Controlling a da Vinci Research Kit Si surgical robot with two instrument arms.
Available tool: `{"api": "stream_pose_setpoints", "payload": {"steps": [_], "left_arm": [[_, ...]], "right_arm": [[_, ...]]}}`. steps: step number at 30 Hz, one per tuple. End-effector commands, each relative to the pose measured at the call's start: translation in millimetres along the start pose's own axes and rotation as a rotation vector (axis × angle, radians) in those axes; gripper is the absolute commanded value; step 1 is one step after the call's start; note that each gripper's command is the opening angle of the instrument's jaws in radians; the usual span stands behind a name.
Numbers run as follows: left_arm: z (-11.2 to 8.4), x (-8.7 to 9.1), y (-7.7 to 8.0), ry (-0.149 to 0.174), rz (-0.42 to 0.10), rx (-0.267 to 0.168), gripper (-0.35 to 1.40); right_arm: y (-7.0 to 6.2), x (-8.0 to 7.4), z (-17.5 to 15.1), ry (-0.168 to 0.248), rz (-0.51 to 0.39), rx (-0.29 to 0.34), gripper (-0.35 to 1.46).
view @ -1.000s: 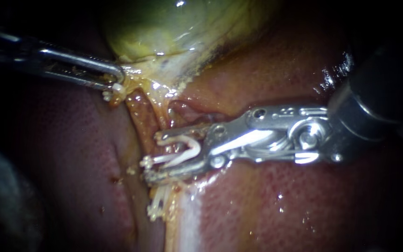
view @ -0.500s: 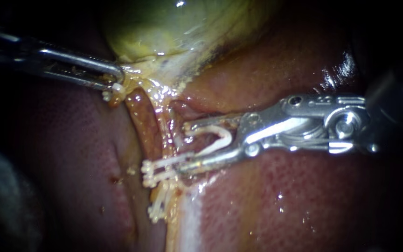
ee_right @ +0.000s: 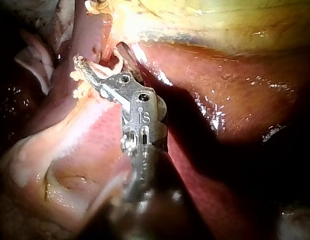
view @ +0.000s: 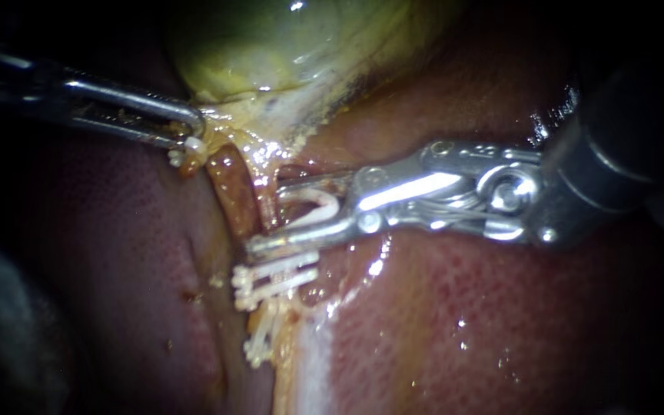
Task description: Clipping third clip right tube
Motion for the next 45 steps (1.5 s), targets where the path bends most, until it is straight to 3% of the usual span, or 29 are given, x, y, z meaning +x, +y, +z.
{"api": "stream_pose_setpoints", "payload": {"steps": [1, 4, 12, 19, 26, 29, 33, 37, 42, 44, 45], "left_arm": [[0.0, 0.0, 0.0, 0.0, 0.0, 0.001, -0.35], [0.0, 0.0, 0.0, 0.0, -0.001, 0.001, -0.35], [0.1, 0.0, 0.0, 0.0, -0.001, 0.001, -0.35], [0.1, 0.0, 0.0, 0.001, -0.001, 0.001, -0.35], [0.1, 0.0, 0.0, 0.001, -0.001, 0.001, -0.35], [0.1, 0.0, 0.0, 0.001, -0.001, 0.001, -0.35], [0.1, 0.0, 0.0, 0.001, -0.001, 0.001, -0.35], [0.1, 0.0, 0.0, 0.001, -0.001, 0.001, -0.35], [0.2, 0.0, 0.0, 0.001, -0.001, 0.001, -0.35], [0.2, 0.0, 0.0, 0.001, -0.001, 0.001, -0.35], [0.2, 0.0, 0.0, 0.001, -0.001, 0.001, -0.35]], "right_arm": [[0.1, -0.1, 0.3, 0.001, 0.005, 0.0, 0.5], [0.2, -0.3, 0.8, 0.019, 0.034, 0.007, 0.5], [0.5, 0.3, 1.9, 0.146, 0.137, 0.068, 0.5], [-0.4, 1.1, 1.7, 0.2, 0.157, 0.113, 0.5], [-2.5, 4.5, 0.3, 0.242, 0.182, 0.146, 0.45], [-2.7, 5.6, 0.0, 0.249, 0.19, 0.145, 0.43], [-2.4, 5.7, -0.2, 0.251, 0.209, 0.143, 0.38], [-2.1, 5.5, -0.6, 0.264, 0.247, 0.132, 0.22], [-2.0, 5.2, -1.2, 0.281, 0.323, 0.115, -0.12], [-2.0, 5.1, -1.5, 0.287, 0.348, 0.11, -0.35], [-2.0, 5.1, -1.6, 0.286, 0.377, 0.113, -0.35]]}}
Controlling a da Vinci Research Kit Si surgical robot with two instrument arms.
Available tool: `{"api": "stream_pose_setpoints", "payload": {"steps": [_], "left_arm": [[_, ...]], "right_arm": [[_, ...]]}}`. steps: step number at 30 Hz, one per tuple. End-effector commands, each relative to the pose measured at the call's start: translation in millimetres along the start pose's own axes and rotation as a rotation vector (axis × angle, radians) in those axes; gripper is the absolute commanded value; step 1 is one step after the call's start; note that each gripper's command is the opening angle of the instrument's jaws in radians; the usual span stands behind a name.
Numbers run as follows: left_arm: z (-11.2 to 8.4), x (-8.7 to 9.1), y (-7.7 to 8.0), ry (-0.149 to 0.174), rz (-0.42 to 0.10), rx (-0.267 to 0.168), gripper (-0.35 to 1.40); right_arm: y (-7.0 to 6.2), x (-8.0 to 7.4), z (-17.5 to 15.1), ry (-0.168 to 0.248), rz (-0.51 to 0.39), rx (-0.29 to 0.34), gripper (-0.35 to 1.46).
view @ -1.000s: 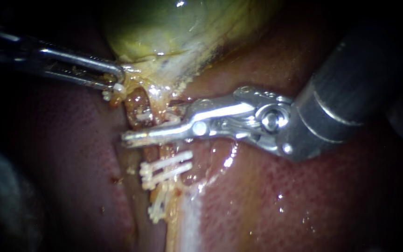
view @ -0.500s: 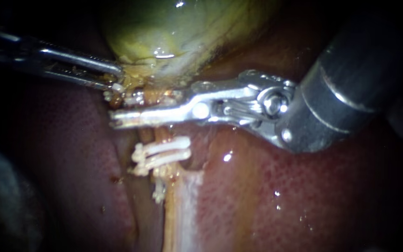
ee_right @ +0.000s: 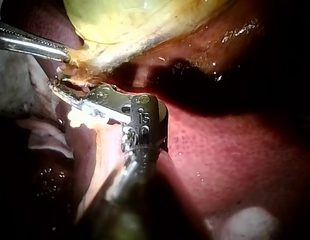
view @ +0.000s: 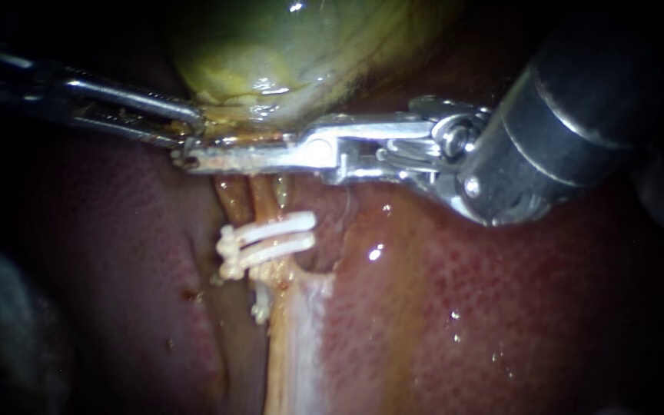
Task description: Clipping third clip right tube
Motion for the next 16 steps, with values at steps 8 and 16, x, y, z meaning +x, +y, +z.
{"api": "stream_pose_setpoints", "payload": {"steps": [8, 16], "left_arm": [[0.0, 0.0, 0.0, 0.0, 0.0, 0.0, -0.35], [0.0, 0.0, -0.1, 0.0, 0.0, 0.0, -0.35]], "right_arm": [[-0.1, -0.2, -0.6, -0.028, 0.049, -0.015, -0.35], [0.1, -0.5, -0.5, -0.028, 0.048, -0.015, -0.35]]}}
